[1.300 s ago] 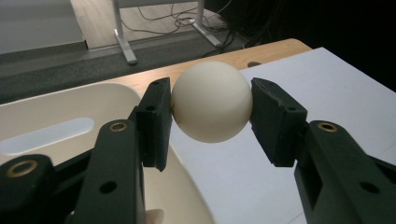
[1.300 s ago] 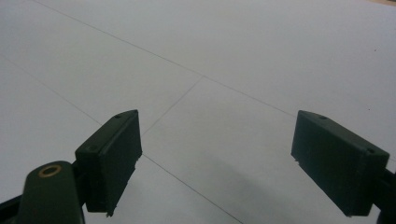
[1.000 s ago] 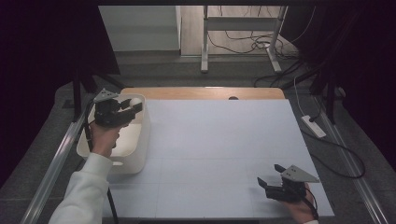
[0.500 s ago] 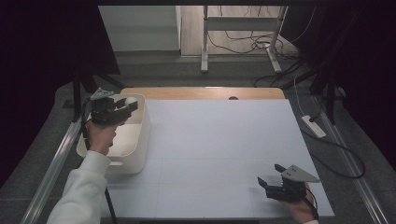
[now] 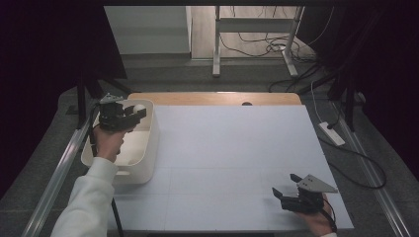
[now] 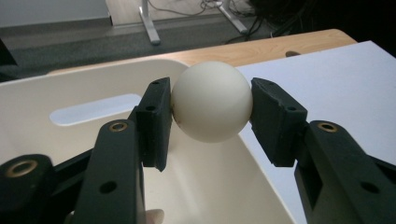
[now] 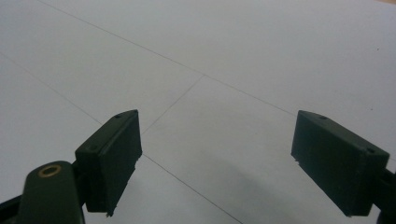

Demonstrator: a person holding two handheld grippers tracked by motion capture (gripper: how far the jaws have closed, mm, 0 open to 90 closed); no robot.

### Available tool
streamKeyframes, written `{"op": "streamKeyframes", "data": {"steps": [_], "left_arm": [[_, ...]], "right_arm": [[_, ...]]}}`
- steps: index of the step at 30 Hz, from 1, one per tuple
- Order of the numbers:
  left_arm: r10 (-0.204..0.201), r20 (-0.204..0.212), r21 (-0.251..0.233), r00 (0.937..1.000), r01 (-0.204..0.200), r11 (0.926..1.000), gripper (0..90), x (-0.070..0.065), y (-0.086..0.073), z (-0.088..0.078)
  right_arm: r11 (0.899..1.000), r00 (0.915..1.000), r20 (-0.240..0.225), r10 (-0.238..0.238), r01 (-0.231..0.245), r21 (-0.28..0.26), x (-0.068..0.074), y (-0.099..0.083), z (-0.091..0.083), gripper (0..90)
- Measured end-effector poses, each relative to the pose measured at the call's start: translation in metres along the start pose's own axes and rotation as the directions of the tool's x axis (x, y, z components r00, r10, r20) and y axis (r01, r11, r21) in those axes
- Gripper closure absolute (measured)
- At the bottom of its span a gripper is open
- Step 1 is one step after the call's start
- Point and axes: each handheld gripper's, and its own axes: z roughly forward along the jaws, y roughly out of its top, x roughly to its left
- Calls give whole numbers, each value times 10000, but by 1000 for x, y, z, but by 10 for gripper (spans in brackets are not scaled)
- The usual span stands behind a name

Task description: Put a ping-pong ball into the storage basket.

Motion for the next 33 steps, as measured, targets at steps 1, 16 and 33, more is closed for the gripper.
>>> {"op": "streamKeyframes", "data": {"steps": [1, 16, 33], "left_arm": [[-27, -30, 61, 10000, 27, 10000, 507, 0, 0, 1], [-180, -338, 872, 9993, 209, 9960, 506, 5, -6, 16], [-231, -615, 662, 9978, 272, 9974, 248, 0, -4, 11]], "right_arm": [[10000, 10000, -18, -21, 21, -11, 0, 0, 0, 161], [10000, 10000, -19, -43, 43, -3, 0, 0, 0, 161], [10000, 10000, -23, -8, 8, -11, 0, 0, 0, 161]]}}
